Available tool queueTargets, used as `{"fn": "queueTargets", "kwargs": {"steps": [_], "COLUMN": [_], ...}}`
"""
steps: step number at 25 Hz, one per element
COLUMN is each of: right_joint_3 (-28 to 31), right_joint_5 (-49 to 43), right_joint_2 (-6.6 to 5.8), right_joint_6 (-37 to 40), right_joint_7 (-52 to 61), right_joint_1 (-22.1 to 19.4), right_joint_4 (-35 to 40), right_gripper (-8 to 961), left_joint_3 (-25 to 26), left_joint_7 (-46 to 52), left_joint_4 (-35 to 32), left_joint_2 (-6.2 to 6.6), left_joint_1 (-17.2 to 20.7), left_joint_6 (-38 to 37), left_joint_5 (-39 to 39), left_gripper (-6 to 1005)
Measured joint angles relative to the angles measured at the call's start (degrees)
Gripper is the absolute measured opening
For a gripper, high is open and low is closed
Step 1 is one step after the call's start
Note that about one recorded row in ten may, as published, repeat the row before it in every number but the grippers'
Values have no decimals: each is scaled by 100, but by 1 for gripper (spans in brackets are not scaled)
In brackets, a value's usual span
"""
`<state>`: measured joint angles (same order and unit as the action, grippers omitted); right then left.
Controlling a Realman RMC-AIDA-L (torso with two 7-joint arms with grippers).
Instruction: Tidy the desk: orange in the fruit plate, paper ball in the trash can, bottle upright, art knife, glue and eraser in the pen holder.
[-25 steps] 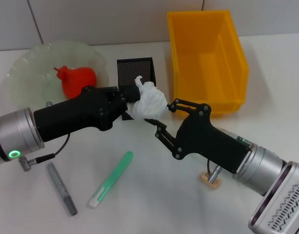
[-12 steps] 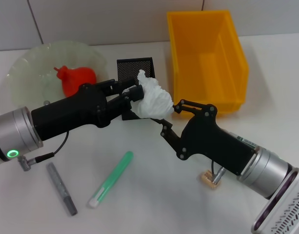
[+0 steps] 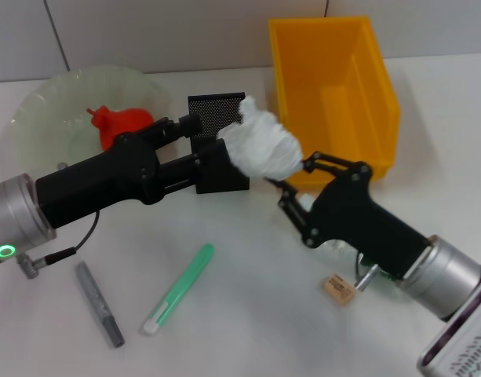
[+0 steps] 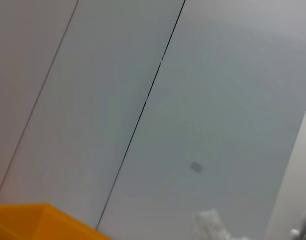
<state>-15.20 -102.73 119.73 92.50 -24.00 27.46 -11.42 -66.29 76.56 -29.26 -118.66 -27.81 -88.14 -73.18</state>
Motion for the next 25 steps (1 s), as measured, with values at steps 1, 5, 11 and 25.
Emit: {"fn": "queueTargets", "kwargs": {"steps": [1,5,11,25], "right_joint_3": [104,794,1783,2176], "right_joint_5": [3,7,9,-58], "right_joint_2": [-4,-39,-62,-56], "right_joint_6": [67,478,482,-1119], "right_joint_7": [0,61,1517,3831], "right_joint_1": [-46,-277,-339,354], "right_joint_4": [2,67,559,1106], "right_gripper": [238,236,234,230], "left_joint_3": [2,2,-27,-46], "left_joint_7": [-15,-53,-1610,-1726], "left_joint_4": [-52,-79,-118,30], "left_joint_2": [6,8,26,28], "left_joint_1": [61,109,733,783], "left_joint_6": [-20,-33,-225,-217], "left_joint_5": [14,18,3,-15], "left_gripper": [583,741,822,815]}}
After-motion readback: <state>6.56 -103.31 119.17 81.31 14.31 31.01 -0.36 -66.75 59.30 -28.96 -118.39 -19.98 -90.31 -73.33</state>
